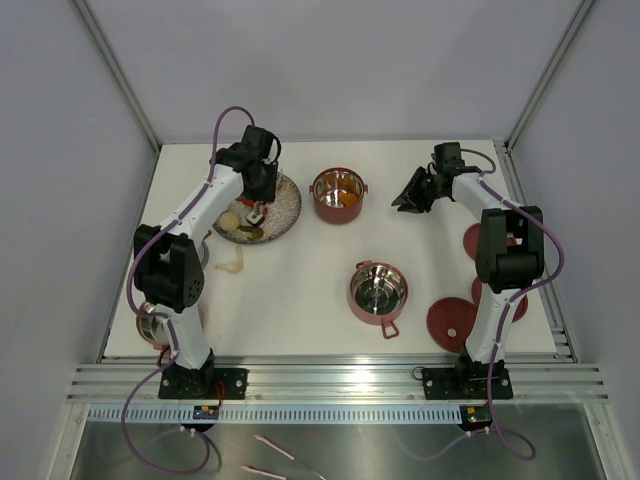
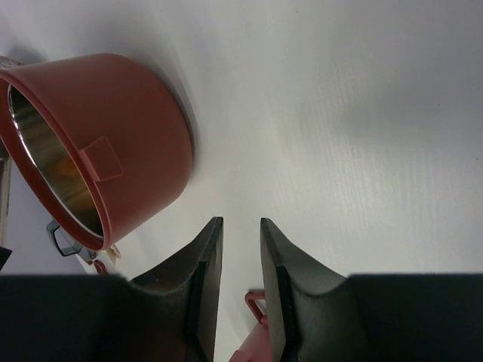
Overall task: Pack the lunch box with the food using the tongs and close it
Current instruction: Pick up the fake food from the plate.
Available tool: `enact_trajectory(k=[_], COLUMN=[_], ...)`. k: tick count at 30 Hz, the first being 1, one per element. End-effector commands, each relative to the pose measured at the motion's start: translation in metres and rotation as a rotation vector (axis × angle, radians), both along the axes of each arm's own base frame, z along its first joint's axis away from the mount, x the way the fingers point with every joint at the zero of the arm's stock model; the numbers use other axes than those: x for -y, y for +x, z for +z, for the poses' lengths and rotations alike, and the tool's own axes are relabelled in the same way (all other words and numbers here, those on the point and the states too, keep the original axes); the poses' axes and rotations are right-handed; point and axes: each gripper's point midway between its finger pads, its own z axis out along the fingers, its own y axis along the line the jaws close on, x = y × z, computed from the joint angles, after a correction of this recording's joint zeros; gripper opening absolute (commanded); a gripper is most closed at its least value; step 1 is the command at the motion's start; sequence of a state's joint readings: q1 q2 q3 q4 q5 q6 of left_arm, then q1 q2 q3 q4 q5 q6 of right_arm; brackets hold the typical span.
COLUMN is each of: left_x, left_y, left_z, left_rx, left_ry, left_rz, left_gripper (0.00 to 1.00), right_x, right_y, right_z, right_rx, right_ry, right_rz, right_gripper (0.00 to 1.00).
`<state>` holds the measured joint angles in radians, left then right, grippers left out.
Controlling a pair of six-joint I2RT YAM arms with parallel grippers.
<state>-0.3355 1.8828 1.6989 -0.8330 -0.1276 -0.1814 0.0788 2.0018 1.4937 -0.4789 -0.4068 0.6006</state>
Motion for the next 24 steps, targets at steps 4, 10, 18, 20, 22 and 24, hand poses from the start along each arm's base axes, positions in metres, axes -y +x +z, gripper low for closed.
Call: enact_trajectory(k=[4, 10, 18, 20, 22, 24], left_x=[-0.002, 0.002, 0.0, -0.002, -0.004, -0.009], left_y=[-0.017, -0.033, -0.04, -0.039, -0.038, -0.038], left_z=[0.065, 0.085, 0.081, 0.078, 0.072, 0.064], left_rx=[0.123, 0.141, 0.13, 0.129, 0.116, 0.104], left_ry=[-0.075, -0.131, -0.134, -0.122, -0.114, -0.091], left_rz=[0.009, -0.011, 0.0, 0.014, 0.034, 0.061], left_gripper=[0.0, 0.0, 0.07, 0.22, 0.34, 0.36], right_x=[-0.008, -0.008, -0.008, -0.008, -0.008, -0.007], right_y=[0.003, 0.003, 0.0, -0.001, -0.001, -0.001], right_z=[0.025, 0.026, 0.024, 0.024, 0.025, 0.023], right_rx=[0.058, 0.061, 0.056, 0.054, 0.058, 0.056], right_ry=[0.025, 0.025, 0.029, 0.029, 0.027, 0.025], right_rz=[0.014, 0.017, 0.02, 0.018, 0.019, 0.017], right_gripper=[0.34, 0.34, 0.34, 0.34, 0.34, 0.34])
